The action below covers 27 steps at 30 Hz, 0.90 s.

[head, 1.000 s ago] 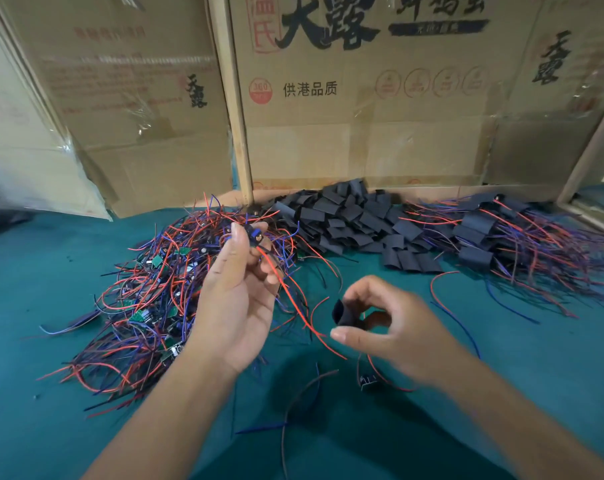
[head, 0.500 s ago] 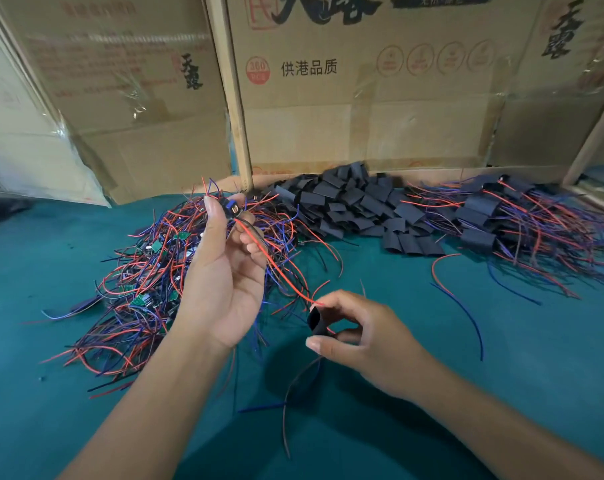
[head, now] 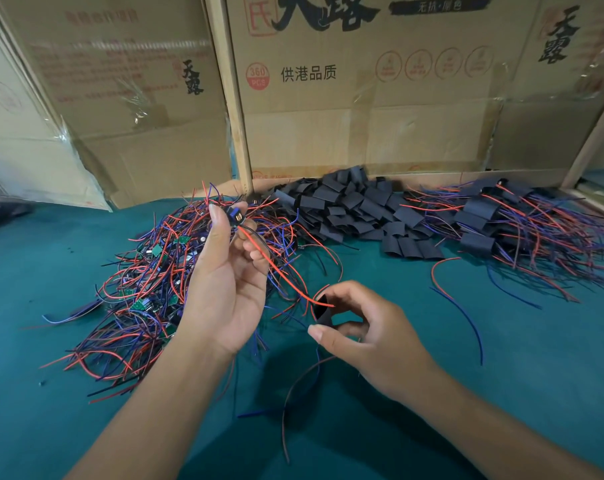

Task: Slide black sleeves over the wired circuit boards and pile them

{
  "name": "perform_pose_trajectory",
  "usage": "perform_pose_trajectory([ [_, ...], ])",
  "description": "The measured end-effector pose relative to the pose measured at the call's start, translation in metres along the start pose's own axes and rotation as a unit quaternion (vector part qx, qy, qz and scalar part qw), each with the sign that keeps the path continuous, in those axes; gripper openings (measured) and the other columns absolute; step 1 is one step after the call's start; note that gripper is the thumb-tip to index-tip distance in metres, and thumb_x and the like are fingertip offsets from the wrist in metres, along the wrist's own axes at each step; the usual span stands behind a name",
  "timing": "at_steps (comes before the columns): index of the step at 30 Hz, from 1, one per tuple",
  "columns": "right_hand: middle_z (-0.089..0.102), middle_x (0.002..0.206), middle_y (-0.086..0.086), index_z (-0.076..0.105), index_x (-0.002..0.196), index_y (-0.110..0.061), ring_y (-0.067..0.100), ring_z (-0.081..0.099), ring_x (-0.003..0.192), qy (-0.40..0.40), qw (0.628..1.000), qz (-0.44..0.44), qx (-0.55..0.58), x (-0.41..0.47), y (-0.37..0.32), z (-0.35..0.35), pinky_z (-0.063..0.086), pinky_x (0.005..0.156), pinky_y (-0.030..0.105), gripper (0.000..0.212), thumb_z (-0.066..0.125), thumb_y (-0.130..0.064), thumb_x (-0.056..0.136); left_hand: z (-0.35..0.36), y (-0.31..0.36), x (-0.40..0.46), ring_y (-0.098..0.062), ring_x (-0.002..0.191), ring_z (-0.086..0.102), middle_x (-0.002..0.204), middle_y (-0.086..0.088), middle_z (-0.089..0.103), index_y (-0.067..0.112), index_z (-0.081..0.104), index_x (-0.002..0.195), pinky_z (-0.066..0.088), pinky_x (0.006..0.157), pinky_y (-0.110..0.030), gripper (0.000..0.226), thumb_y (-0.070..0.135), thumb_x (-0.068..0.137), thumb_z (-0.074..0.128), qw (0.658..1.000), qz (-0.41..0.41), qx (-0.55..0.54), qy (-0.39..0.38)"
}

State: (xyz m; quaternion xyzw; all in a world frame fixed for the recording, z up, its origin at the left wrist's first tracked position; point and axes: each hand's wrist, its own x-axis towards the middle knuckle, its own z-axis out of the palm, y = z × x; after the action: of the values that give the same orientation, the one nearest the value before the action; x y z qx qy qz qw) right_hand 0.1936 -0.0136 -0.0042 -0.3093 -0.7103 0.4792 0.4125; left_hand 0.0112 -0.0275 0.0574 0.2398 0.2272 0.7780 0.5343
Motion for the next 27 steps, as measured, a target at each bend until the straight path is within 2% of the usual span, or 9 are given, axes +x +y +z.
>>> perform_pose_trajectory([
  [3, 0.066, 0.097, -0.01, 0.064, 0.098, -0.027, 0.01, 0.063, 0.089, 0.004, 1.0, -0.01, -0.01, -0.0007, -0.0014, -0.0009, 0.053, 0.075, 0.024, 0.026, 0.075, -0.034, 0.076, -0.0021, 0.0004, 0.0017, -0.003, 0.057, 0.044, 0.078, 0.006, 0.045, 0.02, 0.069, 0.094, 0.046, 0.054, -0.012, 0.028, 0.046, 0.087, 0.061, 1.0, 0.002, 0.001, 0.011],
  [9, 0.066, 0.097, -0.008, 0.064, 0.1, -0.021, 0.014, 0.063, 0.096, 0.01, 1.0, -0.02, 0.008, -0.0016, -0.0035, -0.0009, 0.055, 0.077, 0.026, 0.025, 0.074, -0.025, 0.077, -0.0045, 0.0001, 0.0041, -0.002, 0.056, 0.047, 0.075, 0.006, 0.05, 0.02, 0.073, 0.09, 0.046, 0.054, -0.011, 0.026, 0.044, 0.087, 0.063, 0.999, 0.0, -0.01, 0.041],
  [16, 0.065, 0.097, -0.008, 0.063, 0.101, -0.023, 0.012, 0.063, 0.088, 0.029, 0.999, -0.02, 0.015, -0.0005, -0.0044, -0.0018, 0.051, 0.075, 0.02, 0.029, 0.074, -0.031, 0.076, -0.0069, 0.0, 0.0059, -0.002, 0.056, 0.049, 0.073, 0.006, 0.052, 0.019, 0.068, 0.095, 0.046, 0.054, -0.012, 0.026, 0.044, 0.086, 0.065, 0.998, 0.005, -0.007, 0.056],
  [23, 0.065, 0.094, -0.007, 0.062, 0.1, -0.026, 0.017, 0.064, 0.097, 0.049, 0.998, -0.038, 0.01, 0.0002, -0.0037, -0.0027, 0.054, 0.079, 0.024, 0.027, 0.072, -0.035, 0.076, -0.0051, 0.0008, 0.0055, -0.003, 0.054, 0.047, 0.069, 0.007, 0.051, 0.017, 0.062, 0.094, 0.046, 0.054, -0.013, 0.027, 0.043, 0.087, 0.063, 0.998, 0.019, 0.008, 0.064],
  [27, 0.066, 0.092, -0.011, 0.062, 0.099, -0.028, 0.014, 0.063, 0.099, 0.081, 0.994, -0.058, -0.046, 0.0004, -0.004, -0.0034, 0.052, 0.077, 0.016, 0.025, 0.073, -0.032, 0.077, -0.005, 0.0012, 0.0055, -0.004, 0.057, 0.047, 0.071, 0.006, 0.048, 0.017, 0.058, 0.093, 0.045, 0.055, -0.013, 0.027, 0.042, 0.085, 0.063, 0.998, 0.025, 0.016, 0.057],
])
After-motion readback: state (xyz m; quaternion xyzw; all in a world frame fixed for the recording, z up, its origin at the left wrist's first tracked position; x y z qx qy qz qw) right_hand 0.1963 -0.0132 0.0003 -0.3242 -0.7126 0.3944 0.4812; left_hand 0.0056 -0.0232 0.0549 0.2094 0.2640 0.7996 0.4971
